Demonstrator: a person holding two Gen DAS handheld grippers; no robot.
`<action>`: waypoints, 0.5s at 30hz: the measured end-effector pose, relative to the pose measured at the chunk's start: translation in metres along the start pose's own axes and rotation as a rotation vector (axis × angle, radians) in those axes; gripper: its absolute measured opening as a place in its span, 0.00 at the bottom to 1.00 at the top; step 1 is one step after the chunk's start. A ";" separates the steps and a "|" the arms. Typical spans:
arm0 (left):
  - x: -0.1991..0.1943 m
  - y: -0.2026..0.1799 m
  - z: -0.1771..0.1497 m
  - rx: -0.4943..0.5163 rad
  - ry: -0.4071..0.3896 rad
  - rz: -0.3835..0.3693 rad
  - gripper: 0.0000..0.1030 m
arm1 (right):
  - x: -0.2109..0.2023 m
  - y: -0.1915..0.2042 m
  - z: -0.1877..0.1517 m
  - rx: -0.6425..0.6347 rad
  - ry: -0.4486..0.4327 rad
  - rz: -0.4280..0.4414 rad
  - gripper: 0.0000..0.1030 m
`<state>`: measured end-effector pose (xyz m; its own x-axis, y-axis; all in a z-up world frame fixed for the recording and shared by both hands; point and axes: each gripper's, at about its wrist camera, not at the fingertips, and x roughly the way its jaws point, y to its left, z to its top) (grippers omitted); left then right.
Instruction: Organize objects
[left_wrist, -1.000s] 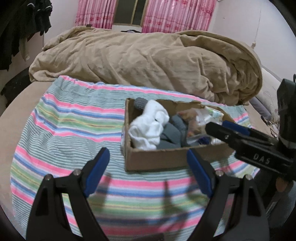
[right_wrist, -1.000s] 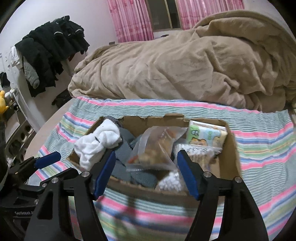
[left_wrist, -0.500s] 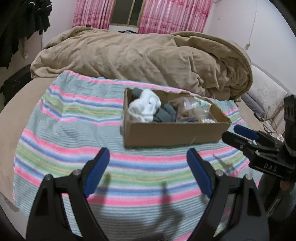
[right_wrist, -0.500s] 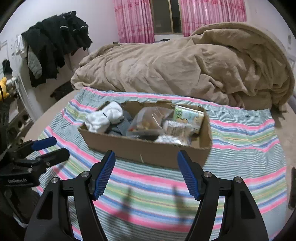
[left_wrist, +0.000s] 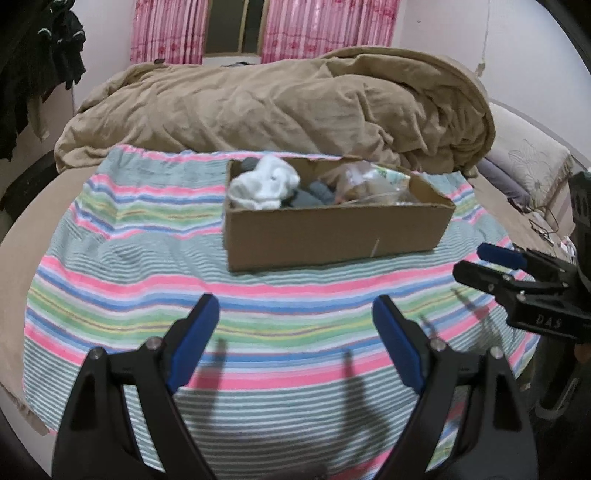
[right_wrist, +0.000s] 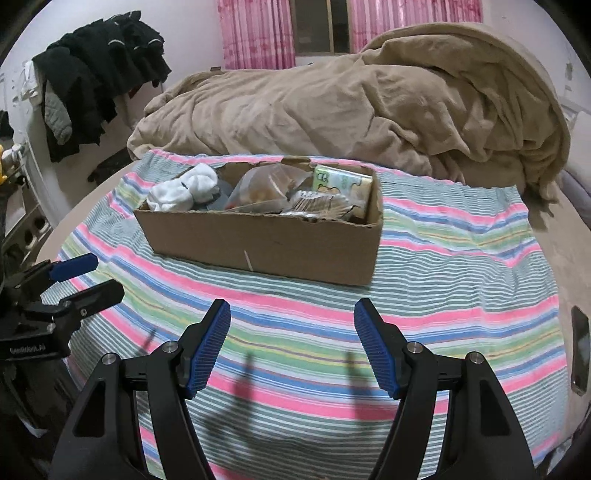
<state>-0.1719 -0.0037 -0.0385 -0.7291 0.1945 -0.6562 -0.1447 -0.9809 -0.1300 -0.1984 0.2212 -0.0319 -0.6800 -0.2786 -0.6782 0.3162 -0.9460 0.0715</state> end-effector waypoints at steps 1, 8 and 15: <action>-0.001 -0.001 0.000 0.002 -0.007 0.002 0.84 | -0.001 -0.001 0.001 0.003 -0.004 0.002 0.71; 0.003 0.001 0.002 -0.020 0.004 0.019 0.84 | -0.003 0.001 0.001 -0.005 -0.011 0.010 0.71; 0.000 0.001 0.002 -0.016 -0.005 0.027 0.84 | -0.003 0.002 0.001 -0.007 -0.013 0.011 0.71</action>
<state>-0.1733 -0.0042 -0.0377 -0.7359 0.1675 -0.6561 -0.1140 -0.9857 -0.1239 -0.1967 0.2195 -0.0290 -0.6853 -0.2912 -0.6675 0.3280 -0.9418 0.0740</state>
